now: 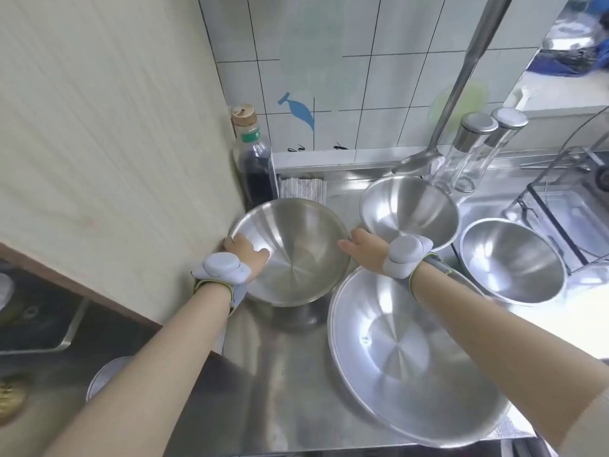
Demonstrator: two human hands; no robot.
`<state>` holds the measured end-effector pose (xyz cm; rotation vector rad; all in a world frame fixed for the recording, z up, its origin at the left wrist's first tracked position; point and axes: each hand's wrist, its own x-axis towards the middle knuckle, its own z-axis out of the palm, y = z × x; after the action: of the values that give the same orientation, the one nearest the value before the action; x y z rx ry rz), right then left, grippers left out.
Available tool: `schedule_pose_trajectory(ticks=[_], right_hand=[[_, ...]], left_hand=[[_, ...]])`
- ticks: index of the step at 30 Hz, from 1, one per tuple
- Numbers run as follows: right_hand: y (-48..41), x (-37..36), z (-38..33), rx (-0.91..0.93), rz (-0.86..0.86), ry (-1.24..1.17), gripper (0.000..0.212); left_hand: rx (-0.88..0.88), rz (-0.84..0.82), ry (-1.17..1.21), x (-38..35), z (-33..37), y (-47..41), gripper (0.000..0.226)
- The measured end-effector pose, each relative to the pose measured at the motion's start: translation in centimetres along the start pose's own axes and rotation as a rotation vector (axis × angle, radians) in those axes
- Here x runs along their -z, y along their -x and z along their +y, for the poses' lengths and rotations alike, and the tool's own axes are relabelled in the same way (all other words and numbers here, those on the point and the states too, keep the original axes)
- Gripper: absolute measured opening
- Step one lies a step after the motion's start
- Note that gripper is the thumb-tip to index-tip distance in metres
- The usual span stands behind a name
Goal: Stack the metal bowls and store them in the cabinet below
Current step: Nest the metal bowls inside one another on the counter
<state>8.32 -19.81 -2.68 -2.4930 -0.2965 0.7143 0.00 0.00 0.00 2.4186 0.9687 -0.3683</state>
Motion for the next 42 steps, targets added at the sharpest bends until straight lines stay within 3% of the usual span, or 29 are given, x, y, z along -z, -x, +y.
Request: schedule_pose_trajectory(ticks=[6, 9, 15, 23, 25, 28, 32, 36, 39, 42], right_hand=[[-0.5, 0.2, 0.1, -0.066, 0.007, -0.067, 0.036], [-0.8, 0.4, 0.3, -0.041, 0.011, -0.061, 0.02], [-0.9, 0.7, 0.4, -0.004, 0.105, -0.023, 0.01], [-0.1, 2.4, 0.2, 0.094, 0.243, -0.225, 0.029], [0.5, 3.0, 0.1, 0.132, 0.292, -0.242, 0.029], [1.6, 4.0, 0.2, 0.159, 0.347, -0.267, 0.026], [3.0, 5.2, 0.9, 0.145, 0.382, -0.276, 0.027], [5.2, 6.6, 2.3, 0.102, 0.449, -0.292, 0.028], [6.6, 7.0, 3.2, 0.089, 0.474, -0.352, 0.026], [8.3, 7.2, 4.6, 0.032, 0.525, -0.357, 0.031]], left_hand=[[0.087, 0.026, 0.046, -0.2, 0.1, -1.2, 0.045], [0.085, 0.089, 0.079, -0.2, 0.1, -1.0, 0.042], [0.08, 0.177, 0.276, -0.2, 0.5, -1.1, 0.052], [0.035, 0.264, 0.584, 1.2, 1.5, -1.1, 0.058], [0.012, 0.276, 0.603, 1.8, 1.8, -1.1, 0.053], [-0.072, 0.264, 0.661, 2.8, 2.5, -0.7, 0.021], [-0.12, 0.239, 0.622, 3.5, 3.8, 0.2, 0.038], [-0.197, 0.199, 0.608, 3.6, 5.7, 2.1, 0.014], [-0.225, 0.199, 0.587, 3.0, 6.7, 2.7, 0.046], [-0.233, 0.195, 0.569, 2.1, 7.7, 3.8, 0.05]])
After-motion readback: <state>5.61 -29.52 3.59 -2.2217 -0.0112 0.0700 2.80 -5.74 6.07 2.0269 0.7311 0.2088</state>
